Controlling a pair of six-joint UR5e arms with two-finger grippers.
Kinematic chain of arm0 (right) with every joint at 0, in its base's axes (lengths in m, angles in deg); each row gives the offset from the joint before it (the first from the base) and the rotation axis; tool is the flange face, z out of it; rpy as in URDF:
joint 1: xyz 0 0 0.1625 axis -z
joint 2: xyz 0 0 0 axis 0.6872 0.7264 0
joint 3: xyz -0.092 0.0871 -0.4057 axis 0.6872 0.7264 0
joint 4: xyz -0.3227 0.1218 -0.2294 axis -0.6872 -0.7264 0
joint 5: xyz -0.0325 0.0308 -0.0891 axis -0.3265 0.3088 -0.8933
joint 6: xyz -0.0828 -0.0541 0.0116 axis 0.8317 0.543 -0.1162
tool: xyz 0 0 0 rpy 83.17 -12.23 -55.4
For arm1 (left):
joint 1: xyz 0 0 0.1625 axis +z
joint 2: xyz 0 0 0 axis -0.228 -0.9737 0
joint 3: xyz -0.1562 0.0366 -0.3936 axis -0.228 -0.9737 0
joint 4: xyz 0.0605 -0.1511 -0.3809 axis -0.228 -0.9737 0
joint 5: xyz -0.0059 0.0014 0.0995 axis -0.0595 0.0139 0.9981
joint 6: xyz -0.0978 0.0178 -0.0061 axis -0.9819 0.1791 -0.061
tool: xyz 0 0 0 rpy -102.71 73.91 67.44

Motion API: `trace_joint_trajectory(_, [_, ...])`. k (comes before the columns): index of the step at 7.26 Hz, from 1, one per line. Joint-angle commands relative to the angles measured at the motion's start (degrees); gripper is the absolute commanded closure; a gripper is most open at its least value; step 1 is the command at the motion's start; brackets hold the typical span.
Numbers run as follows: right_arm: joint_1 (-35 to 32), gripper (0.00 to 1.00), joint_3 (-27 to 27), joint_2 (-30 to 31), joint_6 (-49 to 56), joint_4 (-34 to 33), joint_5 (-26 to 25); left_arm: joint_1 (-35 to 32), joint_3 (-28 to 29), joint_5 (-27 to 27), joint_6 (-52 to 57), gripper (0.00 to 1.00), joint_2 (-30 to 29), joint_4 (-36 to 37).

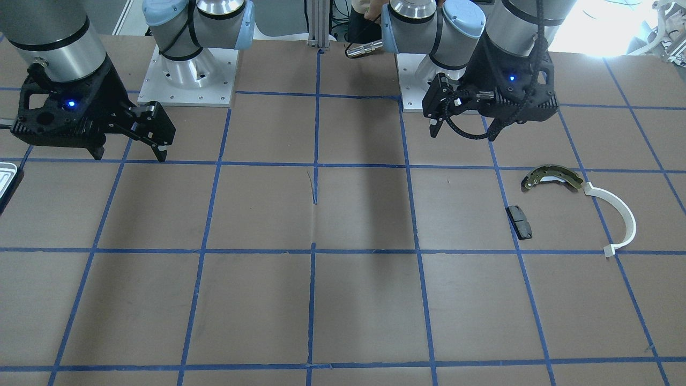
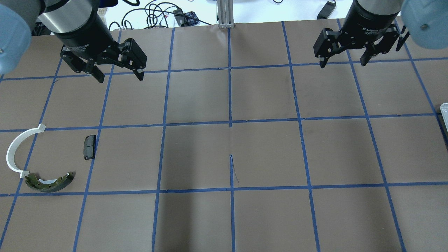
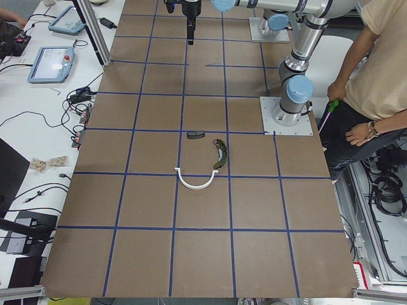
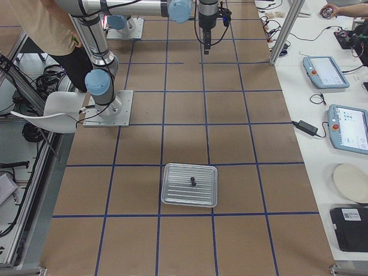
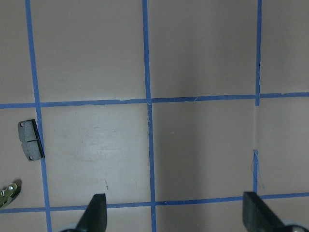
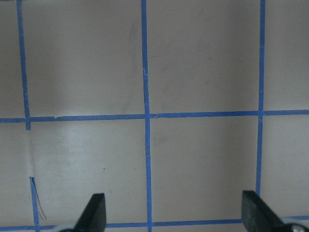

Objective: Place bearing gear from tray to pile

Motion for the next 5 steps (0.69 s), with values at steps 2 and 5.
trace_joint_trajectory(2, [0.0, 0.0, 0.1, 0.15, 0.05, 0.29, 0.67, 0.0, 0.0, 0.0, 0.0, 0.0, 0.0, 0.0])
trace_joint_trajectory(5, [0.26, 0.0, 1.15, -0.46, 0.05, 3.1, 3.83, 0.0, 0.0, 0.09, 0.0, 0.0, 0.0, 0.0])
